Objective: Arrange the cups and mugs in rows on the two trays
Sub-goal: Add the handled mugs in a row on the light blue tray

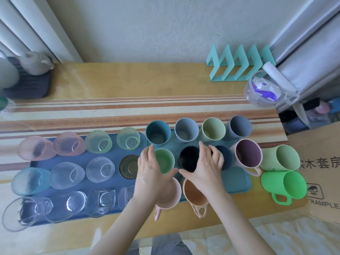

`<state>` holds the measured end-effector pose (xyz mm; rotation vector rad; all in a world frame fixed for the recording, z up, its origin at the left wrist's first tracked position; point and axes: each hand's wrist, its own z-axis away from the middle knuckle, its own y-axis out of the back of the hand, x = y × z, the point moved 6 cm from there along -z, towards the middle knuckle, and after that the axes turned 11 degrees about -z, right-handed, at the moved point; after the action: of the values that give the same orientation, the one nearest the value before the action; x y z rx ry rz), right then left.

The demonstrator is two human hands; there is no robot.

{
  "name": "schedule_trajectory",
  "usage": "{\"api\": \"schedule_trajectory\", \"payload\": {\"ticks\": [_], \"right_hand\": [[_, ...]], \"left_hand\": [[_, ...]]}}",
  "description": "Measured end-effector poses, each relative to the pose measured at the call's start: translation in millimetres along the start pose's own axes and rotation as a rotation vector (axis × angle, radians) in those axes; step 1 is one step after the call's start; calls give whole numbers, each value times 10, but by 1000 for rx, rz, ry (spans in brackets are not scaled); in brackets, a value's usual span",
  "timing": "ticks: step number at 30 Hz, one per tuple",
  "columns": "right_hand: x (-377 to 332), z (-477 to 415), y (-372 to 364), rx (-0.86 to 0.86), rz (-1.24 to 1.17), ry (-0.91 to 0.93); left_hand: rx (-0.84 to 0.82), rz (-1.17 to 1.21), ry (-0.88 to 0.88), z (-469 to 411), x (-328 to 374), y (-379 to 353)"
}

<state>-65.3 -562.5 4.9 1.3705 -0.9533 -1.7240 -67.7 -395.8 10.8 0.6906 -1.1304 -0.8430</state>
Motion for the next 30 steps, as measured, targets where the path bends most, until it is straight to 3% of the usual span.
{"api": "schedule_trajectory", "payload": {"ticks": [5, 12, 18, 21, 25, 30], "right_hand": [[53, -77, -117, 24, 59, 17], [63, -115, -112, 85, 10, 33], [77, -113, -96, -16, -36, 17], [145, 62, 107, 73, -139, -44], [436, 620, 269, 233, -352, -147], [738, 1212, -138, 86, -567, -429]], "left_hand": [[-63, -47, 47, -33, -57, -185], [-22, -20, 45, -114, -131, -203], [-46, -22, 46, -117, -152, -202], [-48, -6, 49, -64, -165, -143], [105, 25, -83, 157, -182, 47], [42, 71, -287, 542, -121, 83]]}}
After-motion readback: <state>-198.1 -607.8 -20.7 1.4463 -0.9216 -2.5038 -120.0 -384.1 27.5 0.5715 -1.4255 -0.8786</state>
